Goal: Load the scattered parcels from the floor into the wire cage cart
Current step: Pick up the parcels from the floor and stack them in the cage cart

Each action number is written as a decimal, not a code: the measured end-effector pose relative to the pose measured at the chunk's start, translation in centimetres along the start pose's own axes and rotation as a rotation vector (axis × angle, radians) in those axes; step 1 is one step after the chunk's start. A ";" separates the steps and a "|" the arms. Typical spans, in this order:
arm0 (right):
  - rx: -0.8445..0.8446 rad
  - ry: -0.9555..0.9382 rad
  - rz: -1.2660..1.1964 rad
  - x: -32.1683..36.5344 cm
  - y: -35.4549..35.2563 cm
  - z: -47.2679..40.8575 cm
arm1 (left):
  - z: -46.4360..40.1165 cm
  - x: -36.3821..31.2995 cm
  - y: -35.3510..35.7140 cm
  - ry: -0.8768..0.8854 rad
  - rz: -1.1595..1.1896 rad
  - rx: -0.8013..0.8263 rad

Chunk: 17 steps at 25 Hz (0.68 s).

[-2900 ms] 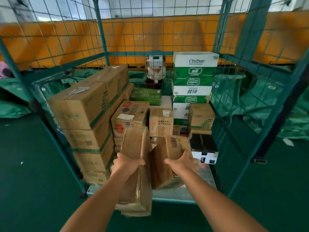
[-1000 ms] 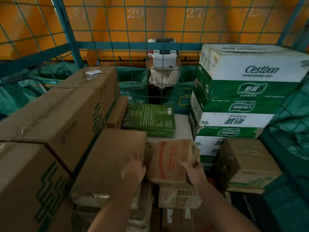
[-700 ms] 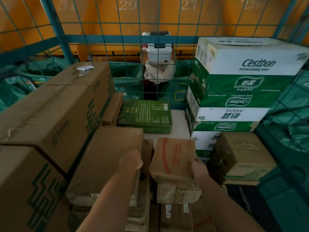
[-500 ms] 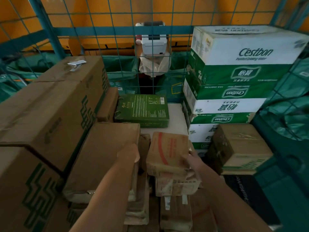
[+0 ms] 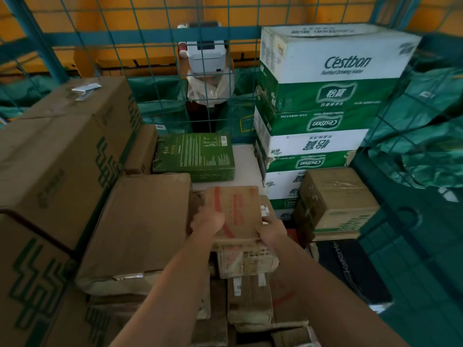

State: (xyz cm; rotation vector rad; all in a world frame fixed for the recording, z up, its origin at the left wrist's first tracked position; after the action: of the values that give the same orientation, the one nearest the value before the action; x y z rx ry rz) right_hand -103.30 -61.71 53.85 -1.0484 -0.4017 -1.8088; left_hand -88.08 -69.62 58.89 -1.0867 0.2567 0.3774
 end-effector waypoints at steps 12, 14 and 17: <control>0.431 0.601 0.420 -2.6 -8.1 5.9 | 6.8 4.3 4.0 -0.480 0.245 0.801; 0.425 0.599 0.438 -4.3 -7.6 6.0 | 7.5 5.1 5.0 -0.520 0.153 0.807; 0.377 0.570 0.421 -7.1 -6.3 5.1 | 7.4 6.4 8.1 -0.525 0.042 0.786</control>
State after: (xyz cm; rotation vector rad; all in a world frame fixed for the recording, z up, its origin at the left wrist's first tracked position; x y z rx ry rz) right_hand -105.15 -51.24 52.16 -0.2980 -0.1444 -1.4875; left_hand -85.58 -58.61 53.16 -0.1909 -0.0505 0.5247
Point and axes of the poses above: each hand's wrist, its own z-axis away from the middle knuckle, its own y-axis out of the palm, x = y × z, the point moved 3 cm from there along -z, towards the middle knuckle, and after that the axes turned 8 degrees about -z, right-handed, at the moved point
